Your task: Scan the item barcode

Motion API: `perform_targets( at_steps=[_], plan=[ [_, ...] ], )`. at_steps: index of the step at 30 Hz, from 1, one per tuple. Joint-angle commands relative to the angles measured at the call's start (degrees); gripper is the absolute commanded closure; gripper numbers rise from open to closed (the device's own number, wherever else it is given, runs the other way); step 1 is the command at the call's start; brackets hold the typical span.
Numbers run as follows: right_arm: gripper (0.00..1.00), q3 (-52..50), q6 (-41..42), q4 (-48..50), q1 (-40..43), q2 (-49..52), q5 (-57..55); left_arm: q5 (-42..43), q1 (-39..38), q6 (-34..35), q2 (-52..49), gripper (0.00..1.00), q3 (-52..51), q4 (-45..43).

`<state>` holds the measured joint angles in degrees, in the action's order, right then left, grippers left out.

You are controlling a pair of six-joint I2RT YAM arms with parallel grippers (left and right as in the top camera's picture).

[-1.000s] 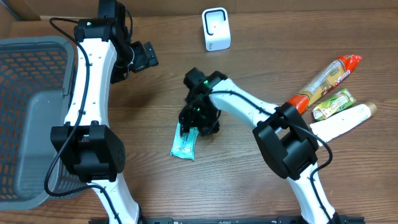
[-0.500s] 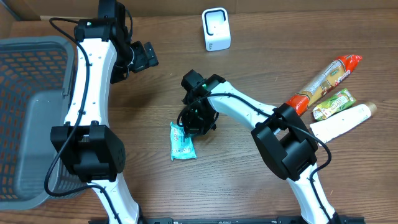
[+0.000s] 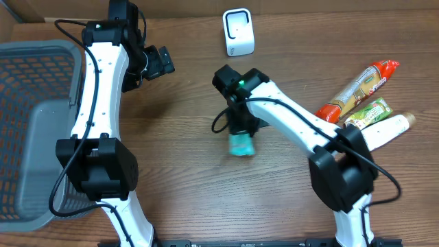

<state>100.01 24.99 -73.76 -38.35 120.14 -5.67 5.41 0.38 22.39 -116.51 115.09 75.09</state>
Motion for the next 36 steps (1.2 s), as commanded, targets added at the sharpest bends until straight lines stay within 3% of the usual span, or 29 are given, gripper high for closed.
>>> perform_targets(
  at_steps=[1, 6, 15, 16, 17, 18, 19, 25, 36],
  plan=[
    [0.96, -0.26, 8.46, -6.25, 0.07, -2.80, -28.92, 0.37, -0.04, 0.96, -0.48, 0.00, -0.28, -0.20],
    [0.96, -0.28, 10.60, -12.37, 0.17, 1.31, -37.86, 0.37, -0.04, 0.96, -0.48, 0.01, -0.28, -0.20],
    [0.95, -0.28, 10.64, -14.19, -2.56, 8.48, -37.09, 0.37, -0.04, 0.96, -0.48, 0.00, -0.28, -0.20],
    [0.85, -0.28, 10.64, -13.88, -2.82, 8.52, -37.13, 0.37, -0.04, 0.96, -0.48, 0.00, -0.28, -0.20],
    [0.67, -0.26, 10.64, -13.09, -2.84, 8.52, -37.42, 0.37, -0.04, 0.96, -0.48, 0.00, -0.28, -0.20],
    [0.58, -0.20, 10.62, -12.39, -2.84, 8.50, -37.81, 0.37, -0.04, 0.96, -0.48, 0.01, -0.28, -0.20],
    [0.57, -0.20, 10.56, -11.43, -2.60, 8.50, -38.53, 0.37, -0.04, 0.96, -0.48, 0.00, -0.28, -0.20],
    [0.57, -0.72, -2.89, -0.39, -0.39, 8.52, -30.18, 0.37, -0.04, 0.96, -0.48, 0.00, -0.28, -0.20],
    [0.80, -1.60, -2.34, 4.00, 9.14, 8.63, -19.69, 0.37, -0.04, 0.96, -0.48, 0.00, -0.28, -0.20]
  ],
)
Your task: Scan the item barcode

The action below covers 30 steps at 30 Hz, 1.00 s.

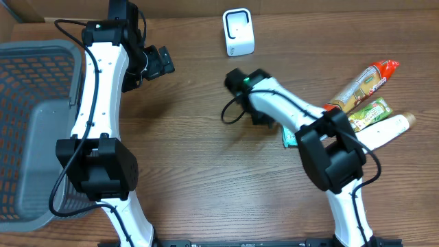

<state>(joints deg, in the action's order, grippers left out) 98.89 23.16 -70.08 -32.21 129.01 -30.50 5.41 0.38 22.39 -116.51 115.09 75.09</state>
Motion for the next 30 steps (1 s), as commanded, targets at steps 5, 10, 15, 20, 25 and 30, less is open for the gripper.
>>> perform_targets(
  at_steps=[5, 10, 15, 20, 25, 30],
  plan=[
    [0.84, -1.81, -0.57, 0.98, 6.91, -0.22, 10.73, 0.37, -0.04, 0.96, -0.48, 0.01, -0.28, -0.20],
    [0.76, -4.90, -0.74, 2.19, 7.32, -0.22, 11.39, 0.37, -0.04, 0.96, -0.48, 0.01, -0.28, -0.20],
    [0.63, -8.33, -0.70, 1.22, 7.32, -0.20, 20.37, 0.37, -0.04, 0.96, -0.48, 0.00, -0.28, -0.20],
    [0.78, -9.38, -0.72, 1.42, 7.30, -0.20, 24.33, 0.37, -0.04, 0.96, -0.48, 0.00, -0.28, -0.20],
    [0.96, -9.01, -2.58, 1.68, 7.28, -0.39, 26.32, 0.37, -0.04, 0.96, -0.48, 0.01, -0.28, -0.20],
    [0.96, -7.06, -10.21, 1.07, 7.15, -3.48, 38.36, 0.37, -0.04, 0.96, -0.48, 0.01, -0.28, -0.20]
  ],
)
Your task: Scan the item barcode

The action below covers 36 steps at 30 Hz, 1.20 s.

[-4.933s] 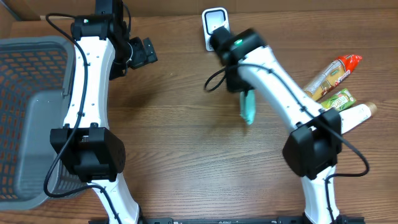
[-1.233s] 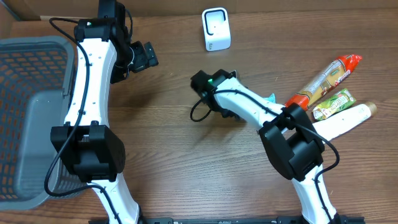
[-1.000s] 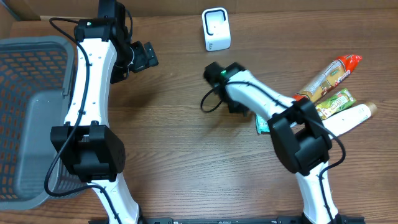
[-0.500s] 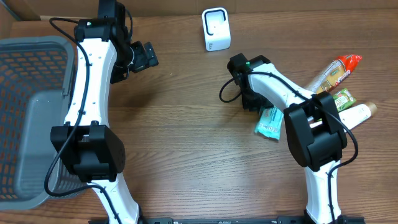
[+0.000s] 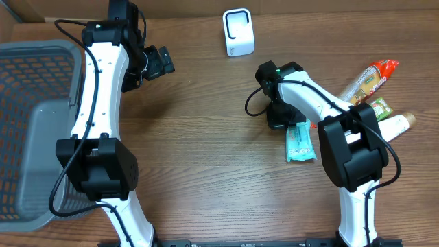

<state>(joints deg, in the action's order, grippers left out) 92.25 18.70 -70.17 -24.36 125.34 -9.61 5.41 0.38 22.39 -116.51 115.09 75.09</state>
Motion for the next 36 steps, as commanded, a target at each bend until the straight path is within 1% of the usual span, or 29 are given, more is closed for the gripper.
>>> perform_targets(
  at_steps=[1, 2, 3, 8, 10, 12, 15, 17, 19, 21, 23, 25, 27, 28, 30, 31, 32, 34, 35, 36],
  plan=[
    [0.96, 0.02, -8.22, 1.33, -0.70, -0.94, 21.66, 0.37, -0.04, 0.96, -0.48, 0.01, -0.28, -0.20],
    [0.96, 0.55, -11.96, 1.46, -0.68, -2.73, 28.83, 0.37, -0.04, 0.96, -0.48, 0.00, -0.28, -0.20],
    [0.96, 0.81, -14.36, 1.66, -0.68, -4.07, 33.73, 0.37, -0.04, 0.96, -0.48, 0.00, -0.28, -0.20],
    [0.96, 0.87, -24.46, 2.91, -0.22, -10.60, 60.59, 0.37, -0.04, 0.96, -0.48, 0.00, -0.28, -0.20],
    [0.96, 0.57, -25.20, 4.07, -0.20, -10.49, 64.65, 0.37, -0.04, 0.96, -0.48, 0.01, -0.28, -0.20],
    [0.96, -1.53, -24.76, 8.15, -0.20, -10.10, 67.98, 0.37, -0.04, 0.96, -0.48, 0.00, -0.28, -0.20],
    [0.96, -6.62, -19.82, 17.05, -0.20, -9.14, 70.18, 0.37, -0.04, 0.98, -0.48, 0.00, -0.28, -0.20],
    [0.96, -10.12, -16.44, 22.36, -0.09, -8.31, 69.05, 0.37, -0.04, 0.96, -0.48, 0.00, -0.28, -0.20],
    [0.96, -12.37, -15.02, 24.98, 0.55, -7.52, 68.57, 0.37, -0.04, 0.96, -0.48, 0.00, -0.28, -0.20],
    [0.96, -13.25, -15.02, 24.28, 2.12, -7.08, 64.87, 0.37, -0.04, 0.96, -0.48, 0.01, -0.28, -0.20],
    [0.96, -13.18, -14.99, 21.35, 3.96, -7.08, 56.83, 0.37, -0.04, 0.96, -0.48, 0.00, -0.28, -0.20],
    [0.96, -12.85, -15.02, 19.08, 5.16, -7.13, 51.93, 0.37, -0.04, 0.96, -0.48, 0.00, -0.28, -0.20],
    [0.96, -12.41, -15.02, 18.18, 5.70, -7.13, 50.31, 0.37, -0.04, 0.96, -0.48, 0.00, -0.28, -0.20],
    [0.91, -12.02, -14.97, 18.23, 5.68, -7.13, 50.40, 0.37, -0.04, 0.96, -0.48, 0.00, -0.28, -0.20],
    [0.77, -10.67, -13.90, 19.45, 4.76, -7.13, 50.53, 0.37, -0.04, 0.96, -0.48, 0.01, -0.28, -0.20],
    [0.63, -10.05, -13.62, 20.59, 4.13, -7.13, 50.53, 0.37, -0.04, 0.96, -0.48, 0.01, -0.28, -0.20],
    [0.39, -9.07, -11.34, 24.26, 2.34, -7.13, 48.78, 0.37, -0.04, 0.96, -0.48, 0.00, -0.28, -0.20],
    [0.23, -8.87, -8.28, 28.41, 0.22, -7.13, 45.59, 0.37, -0.04, 0.96, -0.48, 0.00, -0.28, -0.20],
    [0.17, -8.87, -6.91, 30.21, -0.92, -7.13, 43.67, 0.37, -0.04, 0.96, -0.48, 0.00, -0.28, -0.20],
    [0.14, -8.87, -5.16, 32.11, -2.25, -7.02, 40.89, 0.37, -0.04, 0.96, -0.48, 0.00, -0.28, -0.20]
  ],
)
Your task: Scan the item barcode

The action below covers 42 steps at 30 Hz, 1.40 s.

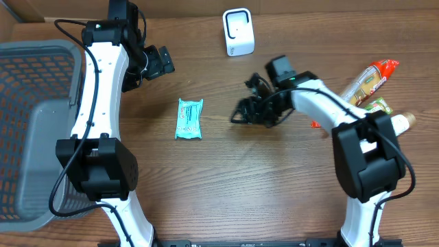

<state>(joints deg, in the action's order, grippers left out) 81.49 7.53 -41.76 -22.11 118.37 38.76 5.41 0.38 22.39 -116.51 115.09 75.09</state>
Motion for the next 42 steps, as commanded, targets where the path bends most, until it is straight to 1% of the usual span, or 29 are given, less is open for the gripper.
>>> perform_targets(
  at_steps=[1, 3, 4, 7, 12, 15, 23, 27, 30, 33, 34, 36, 38, 39, 40, 42],
  plan=[
    [0.11, 1.88, 7.08, 5.64, -5.99, 0.02, -10.54, 0.37, -0.04, 0.96, -0.48, 0.00, -0.28, -0.20],
    [0.03, 1.95, 8.00, 8.94, -8.72, 0.28, -15.52, 0.37, -0.04, 0.96, -0.48, 0.01, -0.28, -0.20],
    [0.01, 2.10, 8.61, 10.05, -9.86, 0.31, -17.62, 0.37, -0.04, 0.96, -0.48, 0.01, -0.28, -0.20],
    [0.00, 3.72, 8.98, 12.87, -13.49, 1.18, -24.13, 0.37, -0.04, 0.96, -0.48, 0.00, -0.28, -0.17],
    [0.00, 8.24, 8.79, 14.64, -17.81, 4.63, -33.86, 0.37, -0.04, 0.96, -0.48, 0.01, -0.28, -0.20],
    [0.00, 8.81, 9.03, 18.36, -19.06, 6.97, -34.91, 0.37, -0.04, 0.96, -0.48, 0.01, -0.28, -0.20],
    [0.00, 8.81, 13.81, 24.98, -20.74, 12.00, -35.06, 0.37, -0.04, 0.96, -0.48, 0.00, -0.28, -0.20],
    [0.00, 8.81, 15.21, 24.28, -21.31, 15.30, -36.59, 0.37, -0.04, 0.96, -0.48, 0.01, -0.28, -0.20],
    [0.00, 8.81, 14.88, 21.07, -21.35, 17.49, -39.69, 0.37, -0.04, 0.96, -0.48, 0.01, -0.28, -0.20],
    [0.00, 8.81, 11.37, 16.92, -21.35, 18.08, -42.91, 0.37, -0.04, 0.96, -0.48, 0.00, -0.28, -0.20],
    [0.03, 8.81, 10.27, 15.93, -21.42, 18.08, -43.69, 0.37, -0.04, 0.96, -0.48, 0.00, -0.28, -0.20],
    [0.24, 8.81, 7.82, 13.68, -21.88, 18.08, -45.66, 0.37, -0.04, 0.96, -0.48, 0.00, -0.28, -0.20],
    [0.66, 8.81, 5.66, 11.13, -22.34, 18.08, -48.74, 0.37, -0.04, 0.96, -0.48, 0.01, -0.28, -0.20],
    [0.76, 8.81, 4.87, 9.99, -22.56, 18.08, -50.82, 0.37, -0.04, 0.96, -0.48, 0.01, -0.28, -0.20],
    [0.82, 8.81, 4.28, 8.85, -22.71, 18.08, -52.74, 0.37, -0.04, 0.96, -0.48, 0.01, -0.28, -0.20],
    [0.84, 8.81, 4.09, 6.38, -22.80, 18.08, -56.00, 0.37, -0.04, 0.96, -0.48, 0.01, -0.28, -0.20]
  ],
)
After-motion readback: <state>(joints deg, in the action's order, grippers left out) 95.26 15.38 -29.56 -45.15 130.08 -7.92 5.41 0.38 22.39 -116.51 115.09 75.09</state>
